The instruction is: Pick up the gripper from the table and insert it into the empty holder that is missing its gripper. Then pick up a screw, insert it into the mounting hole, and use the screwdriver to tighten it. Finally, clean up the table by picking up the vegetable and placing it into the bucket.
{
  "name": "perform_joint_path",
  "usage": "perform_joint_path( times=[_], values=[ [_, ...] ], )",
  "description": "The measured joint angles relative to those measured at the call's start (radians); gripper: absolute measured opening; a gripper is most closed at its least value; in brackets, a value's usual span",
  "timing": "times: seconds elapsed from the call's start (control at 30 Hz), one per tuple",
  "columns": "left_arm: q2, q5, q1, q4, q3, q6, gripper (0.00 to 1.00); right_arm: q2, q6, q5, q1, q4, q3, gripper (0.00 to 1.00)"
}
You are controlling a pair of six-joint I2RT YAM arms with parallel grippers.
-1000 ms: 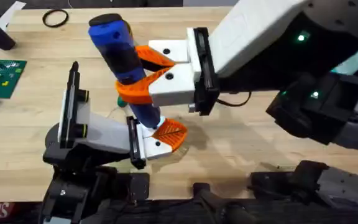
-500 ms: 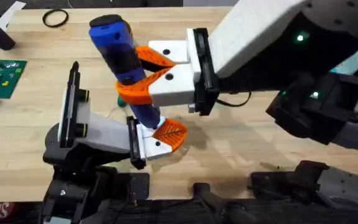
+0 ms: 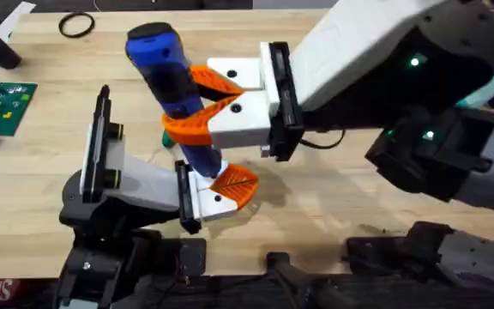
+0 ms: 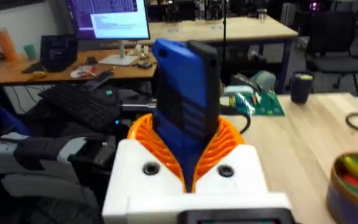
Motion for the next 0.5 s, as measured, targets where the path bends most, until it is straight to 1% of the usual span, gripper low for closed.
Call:
perform_joint_path(
  times=[0.13,0.27,0.33,0.5],
  values=[
    [0.000,-0.004,0.000,0.002,0.000,0.004,0.009,0.003,0.037,-0.007,0.000,0.106,-0.028,0.028],
    [0.000,-0.003,0.000,0.000,0.000,0.005,0.009,0.017,0.088,-0.010,-0.004,0.320,-0.042,0.028],
    [0.000,-0.003,0.000,0.000,0.000,0.005,0.009,0.008,0.111,-0.012,-0.012,0.348,-0.029,0.028],
    [0.000,-0.003,0.000,0.000,0.000,0.005,0.009,0.004,0.152,-0.014,-0.047,0.338,-0.003,0.028]
  ],
)
